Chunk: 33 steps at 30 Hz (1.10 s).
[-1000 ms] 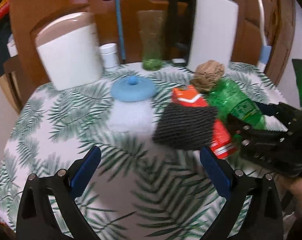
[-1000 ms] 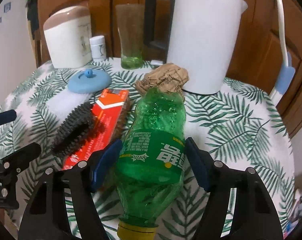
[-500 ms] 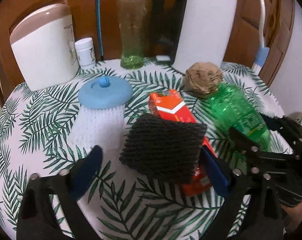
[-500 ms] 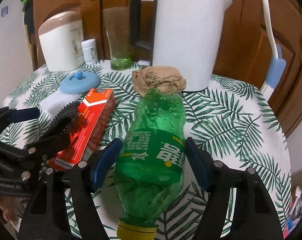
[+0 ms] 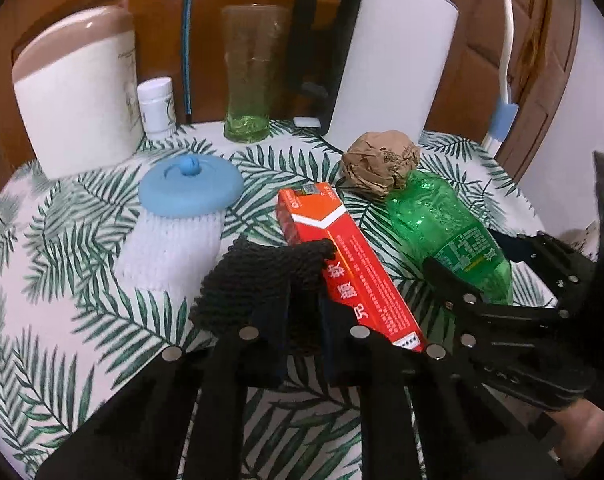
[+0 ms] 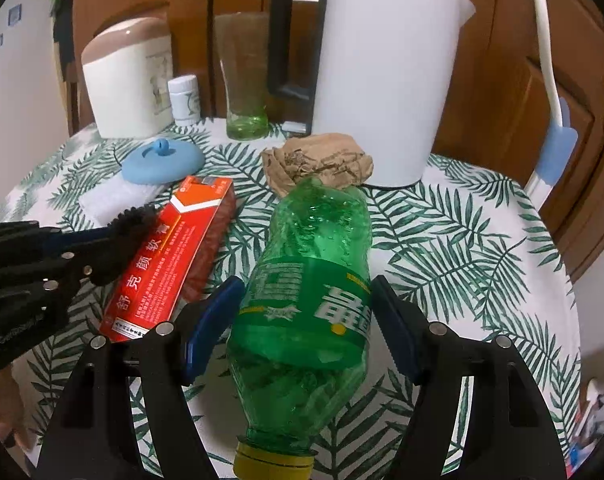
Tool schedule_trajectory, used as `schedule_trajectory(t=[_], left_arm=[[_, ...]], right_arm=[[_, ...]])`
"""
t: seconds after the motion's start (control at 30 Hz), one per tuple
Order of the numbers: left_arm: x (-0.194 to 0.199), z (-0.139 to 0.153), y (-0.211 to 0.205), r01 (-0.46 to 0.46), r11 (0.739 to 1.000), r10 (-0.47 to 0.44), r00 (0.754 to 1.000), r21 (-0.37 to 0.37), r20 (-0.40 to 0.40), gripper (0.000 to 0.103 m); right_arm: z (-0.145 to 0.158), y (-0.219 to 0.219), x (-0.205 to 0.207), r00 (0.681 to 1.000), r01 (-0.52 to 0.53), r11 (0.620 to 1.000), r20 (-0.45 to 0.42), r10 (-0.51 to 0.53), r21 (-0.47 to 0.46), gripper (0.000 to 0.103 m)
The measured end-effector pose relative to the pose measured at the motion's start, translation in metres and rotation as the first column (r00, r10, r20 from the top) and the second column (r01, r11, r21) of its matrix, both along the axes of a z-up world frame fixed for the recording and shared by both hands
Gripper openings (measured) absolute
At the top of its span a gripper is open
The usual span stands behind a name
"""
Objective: Collect trash
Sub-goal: 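Grasp the black scrubber with the left tool while the right tool grasps the green Sprite bottle, then carry the scrubber and Sprite bottle with both tools down over the pink bin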
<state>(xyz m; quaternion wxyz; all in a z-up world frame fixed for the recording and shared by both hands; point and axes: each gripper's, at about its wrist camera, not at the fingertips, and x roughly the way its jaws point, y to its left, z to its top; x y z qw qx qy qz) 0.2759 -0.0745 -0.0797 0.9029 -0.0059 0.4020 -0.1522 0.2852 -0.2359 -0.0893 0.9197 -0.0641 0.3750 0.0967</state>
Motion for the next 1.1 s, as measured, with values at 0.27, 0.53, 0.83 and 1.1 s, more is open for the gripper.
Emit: schedule_trajectory(t=[0.27, 0.53, 0.83, 1.1], left_arm=[[-0.021, 0.006, 0.017, 0.006, 1.0, -0.006, 1.0, -0.003, 0.025, 0.011], [-0.052, 0.011, 0.032, 0.002, 1.0, -0.001, 0.999, -0.023, 0.038, 0.011], [-0.106, 0.019, 0.043, 0.007, 1.0, -0.006, 0.999, -0.022, 0.045, 0.011], [-0.168, 0.02, 0.051, 0.007, 1.0, -0.007, 0.999, -0.008, 0.049, 0.011]], right_arm=[[-0.001, 0.002, 0.0, 1.0, -0.017, 1.0, -0.01, 0.017, 0.017, 0.067], [0.003, 0.004, -0.025, 1.0, -0.03, 0.999, 0.01, 0.03, 0.037, 0.067], [0.014, 0.015, -0.086, 0.997, -0.067, 0.995, 0.037, 0.065, 0.073, 0.067], [0.025, 0.039, -0.153, 0.991, -0.129, 0.986, 0.061, 0.122, 0.109, 0.067]])
